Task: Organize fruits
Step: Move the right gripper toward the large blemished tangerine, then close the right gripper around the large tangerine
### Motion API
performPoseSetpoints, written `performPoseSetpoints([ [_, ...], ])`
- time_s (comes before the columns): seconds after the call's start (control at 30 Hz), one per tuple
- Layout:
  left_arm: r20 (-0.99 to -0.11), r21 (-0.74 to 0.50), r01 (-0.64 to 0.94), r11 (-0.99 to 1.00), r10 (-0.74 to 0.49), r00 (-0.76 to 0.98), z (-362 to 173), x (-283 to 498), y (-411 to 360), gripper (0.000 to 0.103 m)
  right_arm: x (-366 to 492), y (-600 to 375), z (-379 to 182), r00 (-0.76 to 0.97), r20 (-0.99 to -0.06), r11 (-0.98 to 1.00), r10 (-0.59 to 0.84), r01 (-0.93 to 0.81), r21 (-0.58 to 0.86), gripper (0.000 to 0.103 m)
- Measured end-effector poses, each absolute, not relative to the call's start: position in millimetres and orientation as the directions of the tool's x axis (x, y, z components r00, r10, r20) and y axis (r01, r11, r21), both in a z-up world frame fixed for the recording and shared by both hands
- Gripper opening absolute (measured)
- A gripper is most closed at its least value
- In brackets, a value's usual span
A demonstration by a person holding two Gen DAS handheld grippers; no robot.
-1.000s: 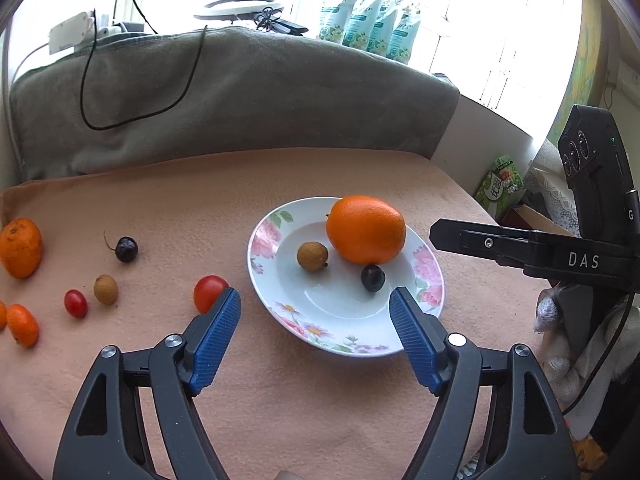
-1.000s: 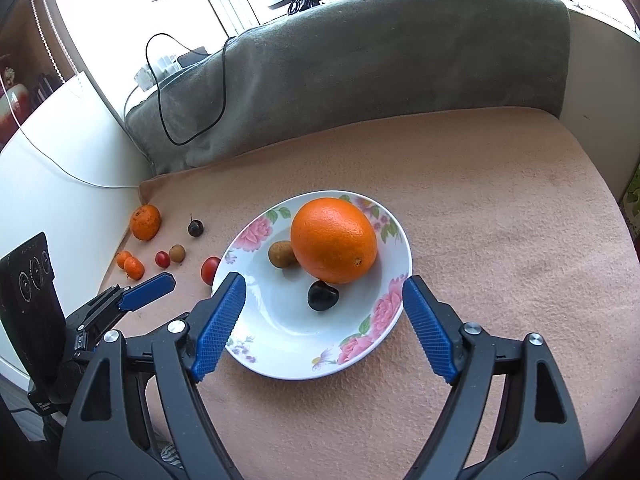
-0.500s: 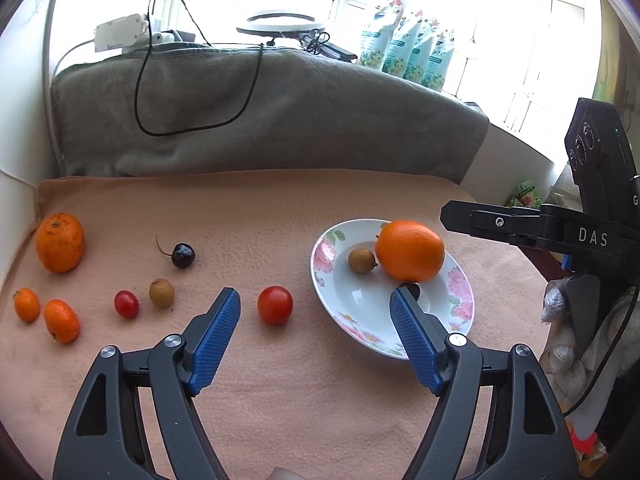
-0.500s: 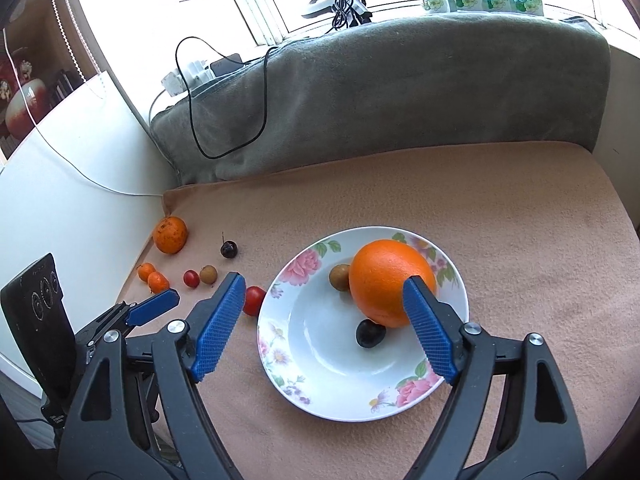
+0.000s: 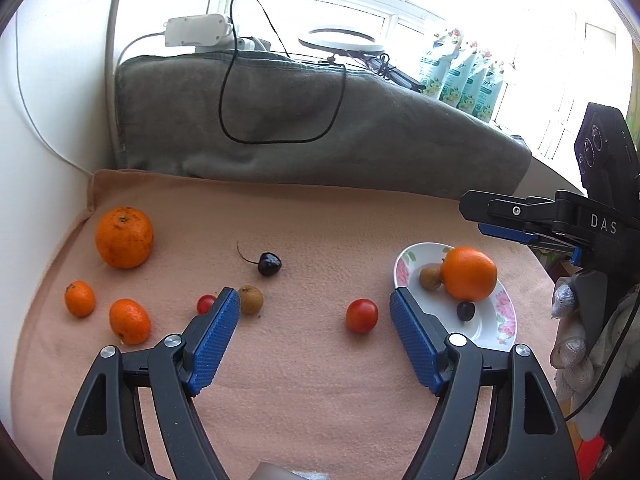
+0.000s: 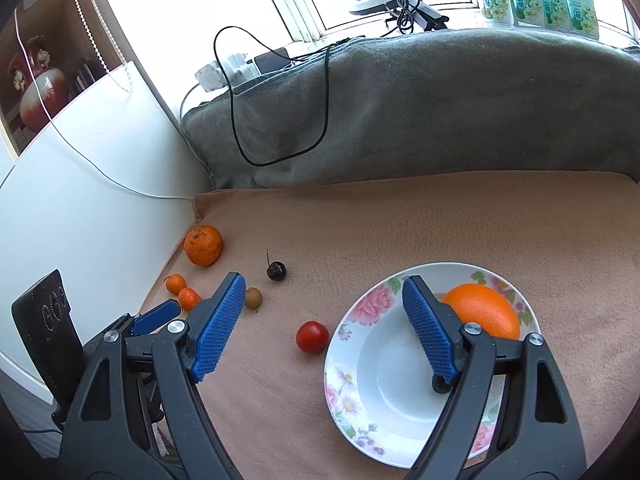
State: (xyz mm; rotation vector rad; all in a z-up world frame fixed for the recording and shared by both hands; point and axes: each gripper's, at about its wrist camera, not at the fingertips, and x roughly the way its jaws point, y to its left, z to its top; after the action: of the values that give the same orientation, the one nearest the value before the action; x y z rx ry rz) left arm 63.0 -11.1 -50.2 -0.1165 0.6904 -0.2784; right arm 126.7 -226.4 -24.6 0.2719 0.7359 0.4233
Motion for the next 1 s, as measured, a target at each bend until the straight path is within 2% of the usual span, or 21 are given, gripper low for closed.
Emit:
performPoseSetpoints([
  [0.7,-0.627,-0.234,-0.039,0.971,-0.12,0.77,-73.7,113.8,119.4,0.077,221.1,-88.4,-41.0,0.45,-0.615,0.762,0.648,-0.386,0.52,0.083],
  [1.0,-0.661,-0.287,-0.074,0.955,-0.142,0.737,-95.4,139.7,141.3,0.077,257.1,-33.3,-65.5,0.346,-0.628,0.715,0.697,-0.403,0.572,0.083],
])
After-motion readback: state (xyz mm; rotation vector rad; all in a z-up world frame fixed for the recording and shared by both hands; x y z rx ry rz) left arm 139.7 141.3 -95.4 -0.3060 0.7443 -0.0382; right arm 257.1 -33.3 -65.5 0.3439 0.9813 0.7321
